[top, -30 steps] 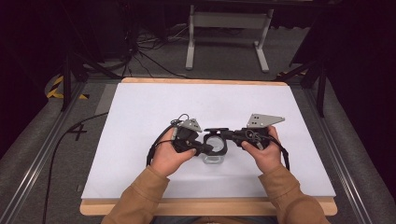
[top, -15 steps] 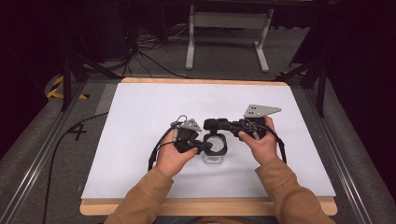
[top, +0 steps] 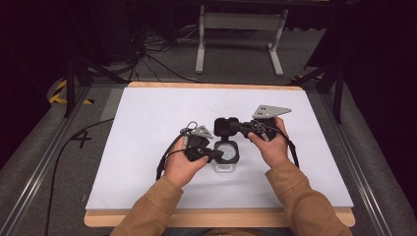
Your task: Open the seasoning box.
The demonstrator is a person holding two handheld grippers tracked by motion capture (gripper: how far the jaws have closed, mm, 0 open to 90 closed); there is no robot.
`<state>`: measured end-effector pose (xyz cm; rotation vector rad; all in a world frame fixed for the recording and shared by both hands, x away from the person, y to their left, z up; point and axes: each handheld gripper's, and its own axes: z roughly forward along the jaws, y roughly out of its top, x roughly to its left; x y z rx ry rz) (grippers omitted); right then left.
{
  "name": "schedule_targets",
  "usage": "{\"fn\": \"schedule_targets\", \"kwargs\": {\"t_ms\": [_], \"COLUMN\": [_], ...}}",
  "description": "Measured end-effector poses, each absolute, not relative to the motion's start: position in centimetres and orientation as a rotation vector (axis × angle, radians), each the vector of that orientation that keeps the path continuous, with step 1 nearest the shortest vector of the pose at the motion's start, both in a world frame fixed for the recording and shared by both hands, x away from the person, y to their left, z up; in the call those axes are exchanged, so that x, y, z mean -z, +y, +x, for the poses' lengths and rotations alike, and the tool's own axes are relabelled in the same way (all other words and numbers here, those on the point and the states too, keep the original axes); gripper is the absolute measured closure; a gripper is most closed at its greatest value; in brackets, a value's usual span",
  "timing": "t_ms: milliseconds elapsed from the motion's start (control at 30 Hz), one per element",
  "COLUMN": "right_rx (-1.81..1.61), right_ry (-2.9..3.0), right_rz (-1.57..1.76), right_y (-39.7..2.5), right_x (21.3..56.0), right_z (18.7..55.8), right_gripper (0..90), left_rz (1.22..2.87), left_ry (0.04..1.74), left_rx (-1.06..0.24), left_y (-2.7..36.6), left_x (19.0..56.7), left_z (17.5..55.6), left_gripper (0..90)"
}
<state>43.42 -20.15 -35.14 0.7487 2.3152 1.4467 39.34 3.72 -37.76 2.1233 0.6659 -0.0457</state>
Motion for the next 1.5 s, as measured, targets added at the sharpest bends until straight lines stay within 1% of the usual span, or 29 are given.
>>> {"fn": "schedule_targets", "kwargs": {"t_ms": [433,500,533,600,700,900,1000,1033,1100,1133,1167,1367,1500], "right_rx": [-1.426,-1.413,-1.403,-1.398,-1.404,-1.388,-1.369,-1.378,-1.376,-1.376,-1.376,-1.399,-1.388], "right_ry": [2.319,2.318,2.318,2.314,2.311,2.312,2.307,2.307,2.314,2.314,2.312,2.282,2.265], "right_rz": [0.771,0.759,0.757,0.752,0.753,0.733,0.731,0.739,0.760,0.760,0.773,0.849,0.860], "right_y": [-20.0,-20.0,-20.0,-20.0,-20.2,-20.9,-21.5,-21.9,-22.3,-22.3,-22.6,-24.1,-24.9], "right_x": [35.1,35.1,35.0,34.9,34.8,34.2,33.8,33.6,33.4,33.4,33.4,32.9,32.6], "right_z": [43.7,43.5,43.4,43.3,43.1,42.1,41.6,41.5,41.4,41.4,41.3,41.4,41.2], "right_gripper": [90.0,90.0,90.0,89.7,88.7,85.6,82.5,80.0,75.9,75.9,73.8,63.5,61.7], "left_rz": [2.143,2.157,2.163,2.154,2.157,2.141,2.132,2.109,2.120,2.120,2.112,2.119,2.111], "left_ry": [0.658,0.639,0.642,0.642,0.640,0.672,0.701,0.722,0.730,0.730,0.741,0.798,0.835], "left_rx": [0.023,0.003,-0.004,-0.022,-0.034,-0.059,-0.082,-0.089,-0.103,-0.103,-0.115,-0.140,-0.158], "left_y": [3.8,3.7,3.6,3.5,3.8,5.9,7.3,7.9,8.5,8.5,8.9,10.9,12.3], "left_x": [37.6,37.5,37.4,37.3,36.8,35.7,35.0,34.8,34.4,34.4,34.3,34.1,33.9], "left_z": [39.3,39.2,39.1,39.0,38.8,38.6,38.0,37.5,37.2,37.2,37.0,36.9,37.2], "left_gripper": [90.0,90.0,89.3,85.1,83.4,77.7,74.4,72.5,70.3,69.4,69.4,62.5,59.0]}}
